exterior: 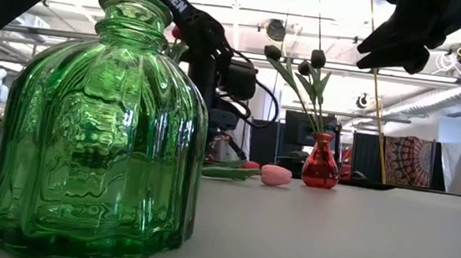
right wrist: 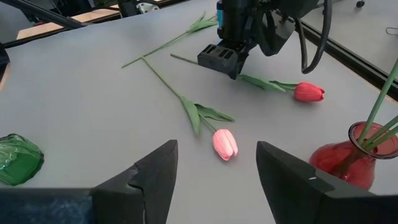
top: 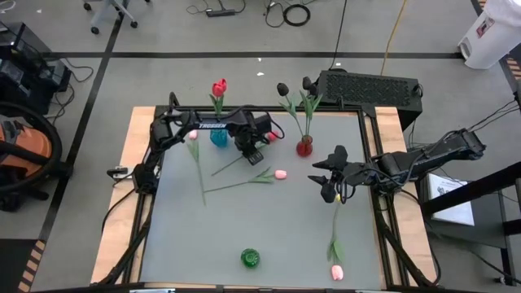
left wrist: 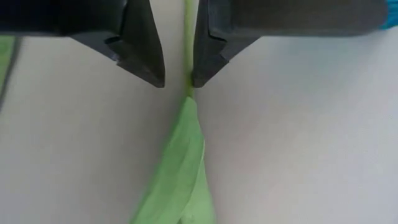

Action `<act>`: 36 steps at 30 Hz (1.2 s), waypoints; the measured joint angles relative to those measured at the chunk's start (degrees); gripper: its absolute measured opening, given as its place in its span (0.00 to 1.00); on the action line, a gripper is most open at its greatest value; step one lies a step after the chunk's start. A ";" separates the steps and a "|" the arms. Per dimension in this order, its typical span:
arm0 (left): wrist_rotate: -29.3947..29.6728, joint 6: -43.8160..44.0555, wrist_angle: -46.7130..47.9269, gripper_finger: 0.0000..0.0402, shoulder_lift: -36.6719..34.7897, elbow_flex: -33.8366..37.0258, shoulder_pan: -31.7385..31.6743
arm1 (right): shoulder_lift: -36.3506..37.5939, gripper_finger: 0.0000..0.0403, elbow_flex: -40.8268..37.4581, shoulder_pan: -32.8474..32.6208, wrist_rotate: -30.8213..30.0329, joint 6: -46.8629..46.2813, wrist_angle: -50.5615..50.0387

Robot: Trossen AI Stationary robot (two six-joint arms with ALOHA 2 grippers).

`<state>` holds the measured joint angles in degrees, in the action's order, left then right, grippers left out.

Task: Sort flowers into vase by color
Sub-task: Put the orange tulip into the blue vase

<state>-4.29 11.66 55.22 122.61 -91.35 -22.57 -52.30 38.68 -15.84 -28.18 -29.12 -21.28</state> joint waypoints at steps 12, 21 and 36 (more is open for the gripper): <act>-0.02 0.04 -0.02 0.05 0.00 0.00 3.11 | -0.02 0.52 0.00 0.00 0.00 0.02 -0.02; -0.20 3.18 0.06 0.01 -0.04 0.00 4.66 | -0.02 0.52 0.00 0.00 -0.02 0.53 -0.02; -1.81 7.56 1.53 0.09 -0.09 0.00 6.65 | 0.00 0.52 0.00 -0.02 -0.02 1.54 -0.03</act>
<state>-6.11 19.22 56.75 122.52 -91.35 -15.92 -52.30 38.68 -15.86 -28.21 -27.58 -21.31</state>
